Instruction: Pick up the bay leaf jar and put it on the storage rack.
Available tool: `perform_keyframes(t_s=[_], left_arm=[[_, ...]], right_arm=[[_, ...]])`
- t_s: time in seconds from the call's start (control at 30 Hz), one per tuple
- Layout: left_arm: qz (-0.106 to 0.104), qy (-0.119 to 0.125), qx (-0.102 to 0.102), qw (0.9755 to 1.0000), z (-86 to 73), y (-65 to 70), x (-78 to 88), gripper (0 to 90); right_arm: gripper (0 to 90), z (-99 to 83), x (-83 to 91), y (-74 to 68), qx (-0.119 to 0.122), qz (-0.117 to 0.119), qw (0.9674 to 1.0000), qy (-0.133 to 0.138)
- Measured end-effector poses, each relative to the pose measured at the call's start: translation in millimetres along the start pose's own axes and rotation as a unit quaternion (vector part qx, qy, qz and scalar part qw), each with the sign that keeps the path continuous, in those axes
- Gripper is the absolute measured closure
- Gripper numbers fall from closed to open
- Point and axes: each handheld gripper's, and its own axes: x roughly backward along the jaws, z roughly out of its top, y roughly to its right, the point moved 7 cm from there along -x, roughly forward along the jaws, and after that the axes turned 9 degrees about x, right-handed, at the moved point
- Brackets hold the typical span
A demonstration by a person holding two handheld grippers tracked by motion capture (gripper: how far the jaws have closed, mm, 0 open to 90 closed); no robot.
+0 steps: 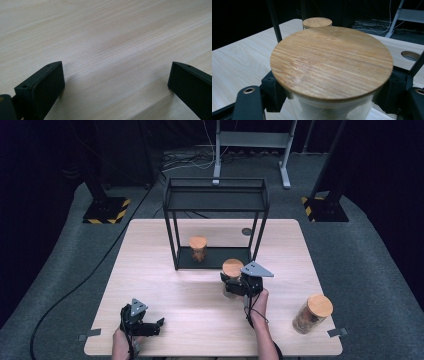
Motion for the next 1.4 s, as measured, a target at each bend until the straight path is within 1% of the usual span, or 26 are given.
perform_keyframes(t_s=[0.1, 0.17, 0.3, 0.5, 0.97, 1.4], left_arm=[[-0.001, 0.0, 0.0, 1.0, 0.0, 0.1, 0.0, 0.0], [-0.001, 0.0, 0.0, 1.0, 0.0, 0.1, -0.1, 0.0], [-0.001, 0.0, 0.0, 1.0, 0.0, 0.2, -0.1, 0.0], [-0.002, 0.0, -0.001, 1.0, -0.1, 0.5, 0.0, 0.0], [-0.002, -0.001, -0.002, 1.0, -0.2, 0.5, 0.1, 0.1], [-0.002, 0.0, -0.002, 1.0, -0.3, 0.6, 0.2, 0.1]], right_arm=[[24.0, 0.3, 0.6, 0.8, -0.003, -0.002, 1.0, 0.002], [24.0, 0.8, 1.4, 2.0, 0.0, -0.007, 1.0, 0.002], [24.1, 3.9, 3.0, 4.9, -0.003, -0.008, 0.9999, 0.006], [24.1, 9.1, 5.0, 5.2, 0.001, -0.011, 0.9999, 0.008], [24.2, 22.8, 2.8, 2.6, 0.014, -0.005, 0.9998, 0.012], [24.2, 31.7, -1.4, 5.0, 0.021, -0.005, 0.9997, 0.012]])
